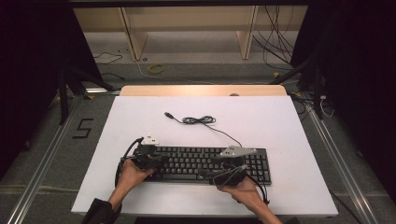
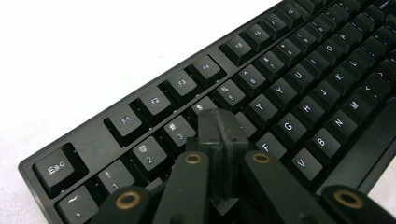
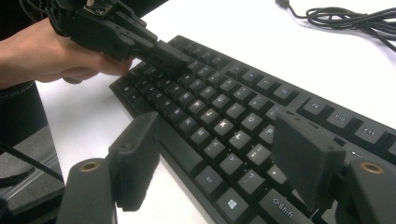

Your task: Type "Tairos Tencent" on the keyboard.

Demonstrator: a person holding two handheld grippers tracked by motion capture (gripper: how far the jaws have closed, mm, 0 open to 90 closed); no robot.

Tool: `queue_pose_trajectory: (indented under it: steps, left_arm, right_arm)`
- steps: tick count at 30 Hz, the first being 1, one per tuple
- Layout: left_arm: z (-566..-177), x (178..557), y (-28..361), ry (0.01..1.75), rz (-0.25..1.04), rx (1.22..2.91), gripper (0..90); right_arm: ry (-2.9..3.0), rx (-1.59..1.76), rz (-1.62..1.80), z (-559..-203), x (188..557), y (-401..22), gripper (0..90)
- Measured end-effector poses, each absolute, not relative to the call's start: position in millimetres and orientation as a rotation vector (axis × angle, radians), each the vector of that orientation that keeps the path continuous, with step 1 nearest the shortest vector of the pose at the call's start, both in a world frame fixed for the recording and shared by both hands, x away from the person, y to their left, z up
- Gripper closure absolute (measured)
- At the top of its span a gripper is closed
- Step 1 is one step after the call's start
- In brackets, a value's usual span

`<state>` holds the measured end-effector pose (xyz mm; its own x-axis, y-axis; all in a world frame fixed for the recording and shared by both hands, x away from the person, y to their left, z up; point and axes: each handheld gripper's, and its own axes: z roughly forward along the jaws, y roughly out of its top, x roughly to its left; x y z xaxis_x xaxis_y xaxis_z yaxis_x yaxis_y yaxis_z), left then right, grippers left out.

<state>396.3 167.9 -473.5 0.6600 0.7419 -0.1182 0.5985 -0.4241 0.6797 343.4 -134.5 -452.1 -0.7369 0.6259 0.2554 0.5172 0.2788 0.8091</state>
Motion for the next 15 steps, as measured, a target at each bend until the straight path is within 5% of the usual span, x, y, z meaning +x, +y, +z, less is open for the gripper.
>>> queue_pose_trajectory:
  steps: [5, 15]
  left_arm:
    - [-468.5, 395.2, 169.8, 1.023, 0.252, 2.148, 89.2]
    - [-461.7, 392.0, 175.8, 1.012, 0.205, 2.084, 73.1]
  right_arm:
    - [2.421, 1.090, 1.461, -452.3, 343.8, -134.5, 33.3]
    - [2.418, 1.090, 1.462, -451.2, 343.6, -134.5, 33.3]
